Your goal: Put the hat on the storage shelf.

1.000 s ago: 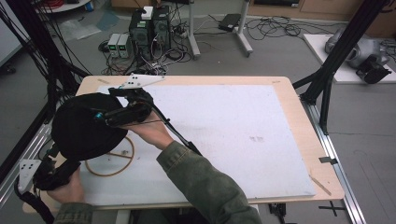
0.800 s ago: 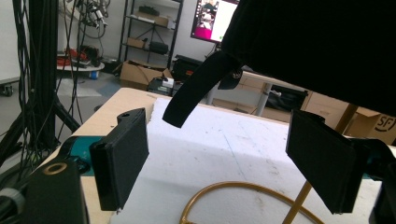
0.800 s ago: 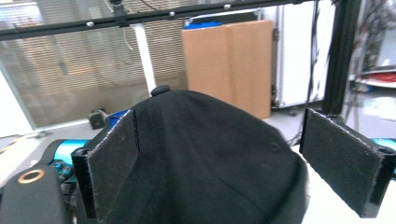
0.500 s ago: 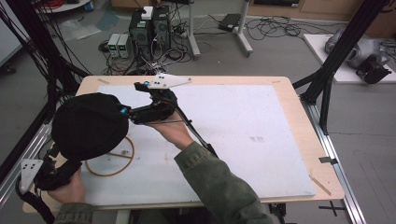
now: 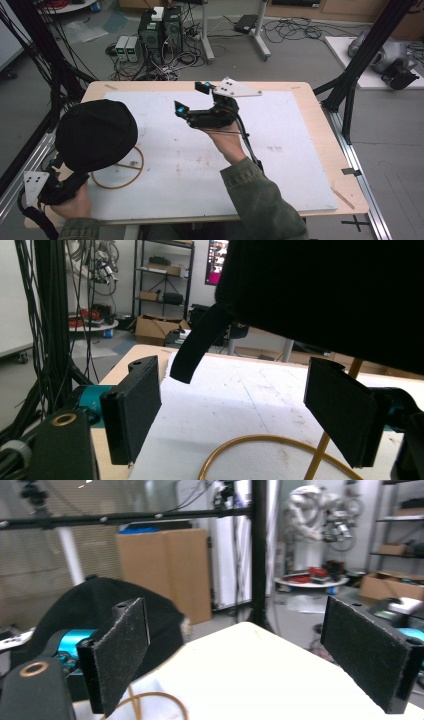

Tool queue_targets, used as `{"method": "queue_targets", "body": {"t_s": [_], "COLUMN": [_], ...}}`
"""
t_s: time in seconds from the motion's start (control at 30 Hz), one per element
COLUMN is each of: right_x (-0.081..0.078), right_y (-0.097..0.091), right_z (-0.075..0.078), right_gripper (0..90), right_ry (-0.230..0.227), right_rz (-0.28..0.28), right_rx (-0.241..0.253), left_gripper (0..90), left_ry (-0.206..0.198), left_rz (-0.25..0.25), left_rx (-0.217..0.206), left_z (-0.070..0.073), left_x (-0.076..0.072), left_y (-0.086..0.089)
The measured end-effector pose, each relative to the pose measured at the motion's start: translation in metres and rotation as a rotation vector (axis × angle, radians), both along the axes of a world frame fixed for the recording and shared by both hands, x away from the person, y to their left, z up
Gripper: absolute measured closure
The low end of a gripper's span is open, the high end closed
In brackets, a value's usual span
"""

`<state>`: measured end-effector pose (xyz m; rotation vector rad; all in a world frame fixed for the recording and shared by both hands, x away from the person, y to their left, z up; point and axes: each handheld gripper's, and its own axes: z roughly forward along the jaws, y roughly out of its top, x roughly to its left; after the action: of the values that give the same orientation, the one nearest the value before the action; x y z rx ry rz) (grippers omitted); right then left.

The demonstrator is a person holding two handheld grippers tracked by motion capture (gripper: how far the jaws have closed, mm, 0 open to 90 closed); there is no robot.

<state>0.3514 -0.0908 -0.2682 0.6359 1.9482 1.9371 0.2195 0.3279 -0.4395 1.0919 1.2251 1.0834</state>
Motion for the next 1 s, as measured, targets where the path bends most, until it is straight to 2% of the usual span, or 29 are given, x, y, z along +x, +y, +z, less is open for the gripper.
{"method": "queue_targets", "body": {"t_s": [0.07, 0.27, 0.33, 0.47, 0.6, 0.77, 0.93, 1.0], "right_x": [-0.001, -0.007, -0.01, -0.014, -0.02, -0.025, -0.028, -0.03], "right_y": [-0.013, -0.053, -0.066, -0.089, -0.103, -0.116, -0.123, -0.125], "right_z": [-0.001, -0.005, -0.008, -0.017, -0.032, -0.046, -0.054, -0.057], "right_gripper": [11.4, 11.4, 11.4, 11.4, 11.4, 11.4, 11.4, 11.5], "right_ry": [0.008, 0.017, 0.012, 0.033, 0.044, 0.051, 0.047, 0.027], "right_rz": [-0.032, -0.138, -0.171, -0.22, -0.273, -0.312, -0.339, -0.355], "right_rx": [0.003, 0.016, 0.013, 0.009, -0.03, -0.03, -0.035, -0.023], "left_gripper": [22.9, 22.9, 22.9, 22.9, 22.9, 23.0, 22.9, 22.9], "left_ry": [0.011, -0.001, 0.0, 0.001, -0.001, -0.003, -0.004, -0.003], "left_rz": [-0.001, -0.004, -0.004, -0.004, -0.004, -0.009, -0.009, -0.007], "left_rx": [0.002, 0.011, 0.012, 0.011, 0.011, 0.017, 0.015, 0.017], "left_z": [0.0, 0.001, 0.001, 0.001, 0.001, 0.002, 0.001, 0.002], "left_x": [0.0, -0.001, 0.0, 0.0, 0.0, -0.001, -0.001, -0.001], "left_y": [0.0, -0.001, -0.001, -0.001, -0.002, -0.004, -0.004, -0.003]}}
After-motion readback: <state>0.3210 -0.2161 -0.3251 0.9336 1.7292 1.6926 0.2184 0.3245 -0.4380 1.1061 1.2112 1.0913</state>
